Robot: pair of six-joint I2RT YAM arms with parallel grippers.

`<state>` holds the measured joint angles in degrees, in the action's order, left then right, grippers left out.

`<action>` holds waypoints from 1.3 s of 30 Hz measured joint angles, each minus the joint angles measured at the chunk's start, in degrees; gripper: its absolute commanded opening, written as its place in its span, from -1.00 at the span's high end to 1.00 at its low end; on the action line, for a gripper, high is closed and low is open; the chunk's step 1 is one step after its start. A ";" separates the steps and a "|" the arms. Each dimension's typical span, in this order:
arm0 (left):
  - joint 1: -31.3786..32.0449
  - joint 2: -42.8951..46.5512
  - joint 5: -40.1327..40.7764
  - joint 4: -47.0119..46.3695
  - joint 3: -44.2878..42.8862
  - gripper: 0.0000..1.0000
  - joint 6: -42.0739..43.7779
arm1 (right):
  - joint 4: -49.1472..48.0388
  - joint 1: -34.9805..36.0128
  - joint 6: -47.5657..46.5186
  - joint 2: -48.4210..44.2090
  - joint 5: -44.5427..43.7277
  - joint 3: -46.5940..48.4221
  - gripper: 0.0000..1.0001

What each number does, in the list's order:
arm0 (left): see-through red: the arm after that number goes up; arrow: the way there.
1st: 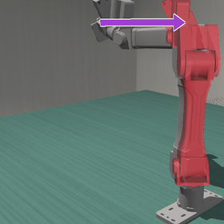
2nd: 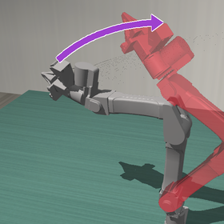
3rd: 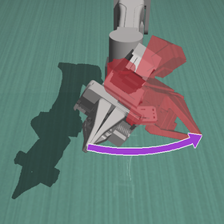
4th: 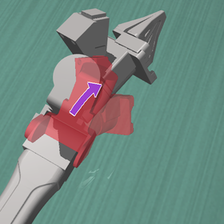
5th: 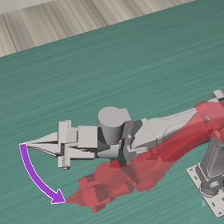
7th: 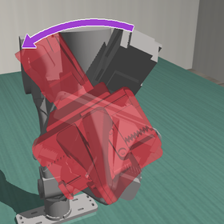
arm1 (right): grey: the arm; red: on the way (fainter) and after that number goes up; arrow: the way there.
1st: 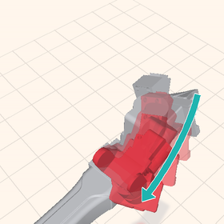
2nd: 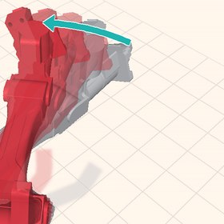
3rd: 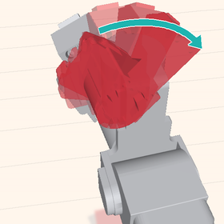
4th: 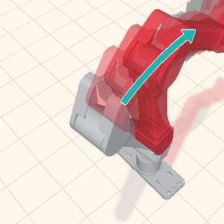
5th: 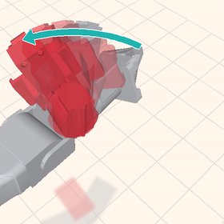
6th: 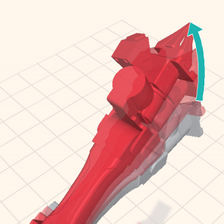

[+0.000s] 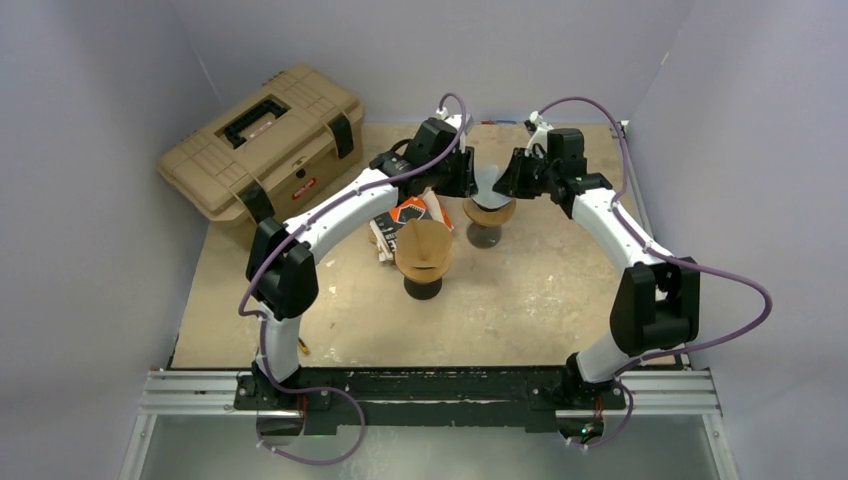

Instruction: Place the coffee filter in the dripper

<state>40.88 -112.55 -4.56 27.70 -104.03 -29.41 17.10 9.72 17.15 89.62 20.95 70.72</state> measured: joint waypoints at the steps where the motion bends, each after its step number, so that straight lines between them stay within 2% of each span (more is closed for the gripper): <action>1: 0.00 0.00 0.00 -0.11 -0.02 0.31 -0.02 | 0.00 -0.02 -0.09 0.00 -0.02 0.00 0.61; 6: 0.00 0.00 0.04 -0.26 -0.02 0.22 -0.04 | 0.00 -0.02 -0.24 0.00 -0.04 0.00 0.56; 11: -0.07 0.00 0.28 0.15 -0.02 0.14 -0.02 | 0.02 -0.04 -0.33 0.00 -0.46 0.00 0.25; 17: -0.35 0.00 0.28 0.24 -0.02 0.28 0.00 | 0.04 -0.13 -0.48 -0.13 -1.88 0.00 -0.14; 24: -0.37 0.00 0.04 0.22 -0.02 0.32 -0.02 | 0.04 -0.11 -0.61 -2.45 -3.37 0.00 -0.34; 29: -0.37 0.00 -0.20 0.22 -0.02 0.33 -0.04 | 0.02 0.81 -0.70 -3.23 -4.00 0.00 -0.31; 36: -0.37 0.00 -0.42 0.24 -0.02 0.33 -0.04 | 0.02 2.03 -0.72 -2.14 -5.40 0.00 -0.11; 39: -0.37 0.00 -0.57 0.24 -0.02 0.33 -0.04 | 0.02 2.16 -0.72 -0.96 -6.08 0.00 0.05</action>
<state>40.51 -112.55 -5.13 27.94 -104.05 -29.45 17.12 11.88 16.43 88.66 14.87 70.72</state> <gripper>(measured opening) 0.337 0.541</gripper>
